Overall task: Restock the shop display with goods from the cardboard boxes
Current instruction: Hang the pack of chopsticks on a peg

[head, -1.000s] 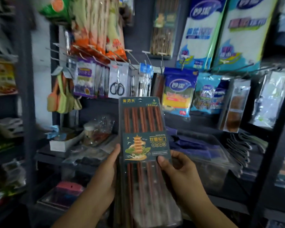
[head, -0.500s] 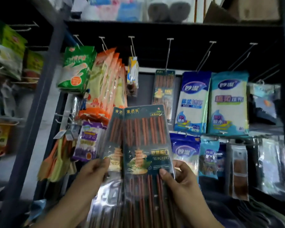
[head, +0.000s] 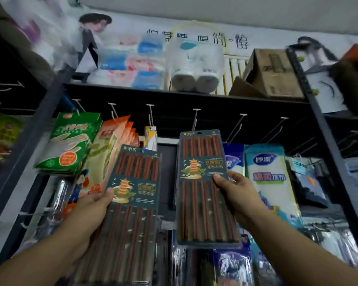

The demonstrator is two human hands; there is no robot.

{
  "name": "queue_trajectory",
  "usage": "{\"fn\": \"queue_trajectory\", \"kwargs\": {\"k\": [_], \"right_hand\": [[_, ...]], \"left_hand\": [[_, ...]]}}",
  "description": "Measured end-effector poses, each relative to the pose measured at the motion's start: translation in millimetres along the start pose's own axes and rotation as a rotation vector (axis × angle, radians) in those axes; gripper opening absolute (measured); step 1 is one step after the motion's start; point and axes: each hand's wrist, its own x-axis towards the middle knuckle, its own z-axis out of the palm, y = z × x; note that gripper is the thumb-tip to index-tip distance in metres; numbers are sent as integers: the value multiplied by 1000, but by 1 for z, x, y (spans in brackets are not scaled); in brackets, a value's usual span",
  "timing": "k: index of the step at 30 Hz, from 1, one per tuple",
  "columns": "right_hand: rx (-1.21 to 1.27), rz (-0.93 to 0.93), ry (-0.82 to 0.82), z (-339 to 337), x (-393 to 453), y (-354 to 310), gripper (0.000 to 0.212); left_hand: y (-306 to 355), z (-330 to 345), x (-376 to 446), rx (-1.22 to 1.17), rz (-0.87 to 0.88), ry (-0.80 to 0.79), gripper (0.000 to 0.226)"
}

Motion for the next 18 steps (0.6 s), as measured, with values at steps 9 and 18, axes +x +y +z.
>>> {"fn": "queue_trajectory", "kwargs": {"k": [9, 18], "right_hand": [[2, -60, 72, 21, 75, -18, 40], [24, -37, 70, 28, 113, -10, 50]], "left_hand": [[18, -21, 21, 33, 32, 45, 33], [26, -14, 41, 118, 96, 67, 32]]}}
